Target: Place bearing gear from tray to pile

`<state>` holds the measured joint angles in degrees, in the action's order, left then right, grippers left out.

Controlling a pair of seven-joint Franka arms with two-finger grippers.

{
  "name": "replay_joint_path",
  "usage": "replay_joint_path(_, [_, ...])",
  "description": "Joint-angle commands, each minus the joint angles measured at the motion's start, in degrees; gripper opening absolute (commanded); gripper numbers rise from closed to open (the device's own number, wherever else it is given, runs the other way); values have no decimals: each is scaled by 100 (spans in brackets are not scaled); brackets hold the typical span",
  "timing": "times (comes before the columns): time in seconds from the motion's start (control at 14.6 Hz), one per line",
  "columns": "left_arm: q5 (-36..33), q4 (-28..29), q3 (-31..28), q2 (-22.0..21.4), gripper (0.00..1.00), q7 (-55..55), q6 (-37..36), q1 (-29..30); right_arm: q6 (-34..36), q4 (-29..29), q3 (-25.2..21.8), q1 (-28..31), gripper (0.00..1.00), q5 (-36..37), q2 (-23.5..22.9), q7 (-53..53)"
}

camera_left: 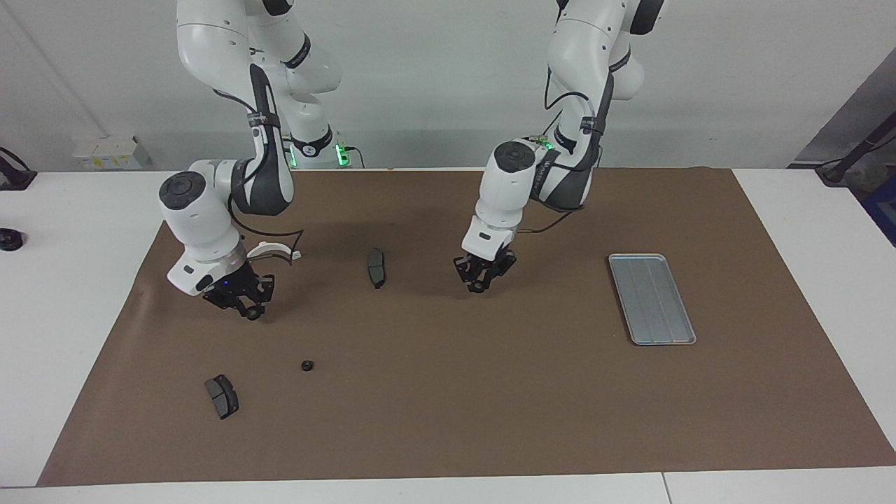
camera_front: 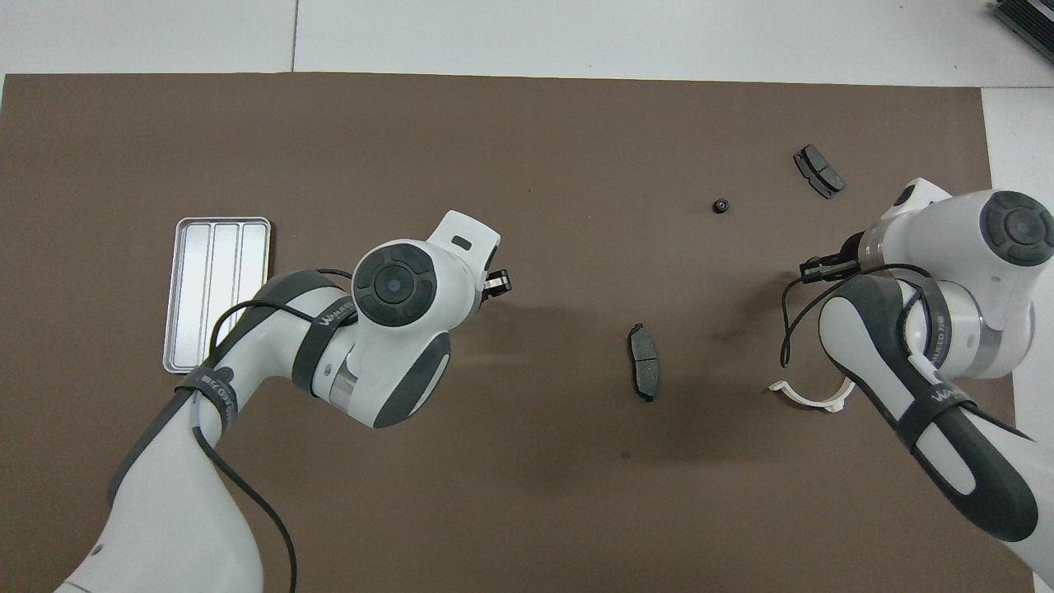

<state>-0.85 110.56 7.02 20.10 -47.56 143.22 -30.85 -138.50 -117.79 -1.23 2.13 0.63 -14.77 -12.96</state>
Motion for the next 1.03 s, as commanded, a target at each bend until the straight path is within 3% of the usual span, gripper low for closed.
replay_joint_path(0.0, [-21, -158, -113, 310, 14, -8, 302, -254, -73, -8, 88, 139, 100, -107, 26, -83])
replay_joint_path(0.07, [-21, -140, -113, 319, 28, 1, 399, -298, -29, 19, 96, 104, 100, -107, 61, -75])
replay_joint_path(0.14, [-38, -140, -113, 319, 57, 27, 382, -299, 85, 36, 131, 34, 100, -107, 192, 12])
replay_joint_path(0.27, [-65, -175, -122, 310, 79, 53, 347, -299, 540, 281, 210, -36, 100, -107, 421, 555])
replay_joint_path(0.41, [-65, -324, -140, 319, 85, 62, 251, -203, 954, 571, 255, -361, 100, -99, 536, 1240])
replay_joint_path(0.62, [-91, -771, -140, 250, 83, 490, -424, 463, 1273, 950, 255, -1185, 100, -64, 510, 2654])
replay_joint_path(0.82, [49, -1202, -17, -145, 80, 1518, -1792, 1482, 1202, 1047, 255, -2160, 100, -37, 361, 3272])
replay_joint_path(0.96, [364, -1720, -51, -322, 80, 2387, -2786, 2036, 1071, 1283, 255, -2618, 100, 24, 19, 3904])
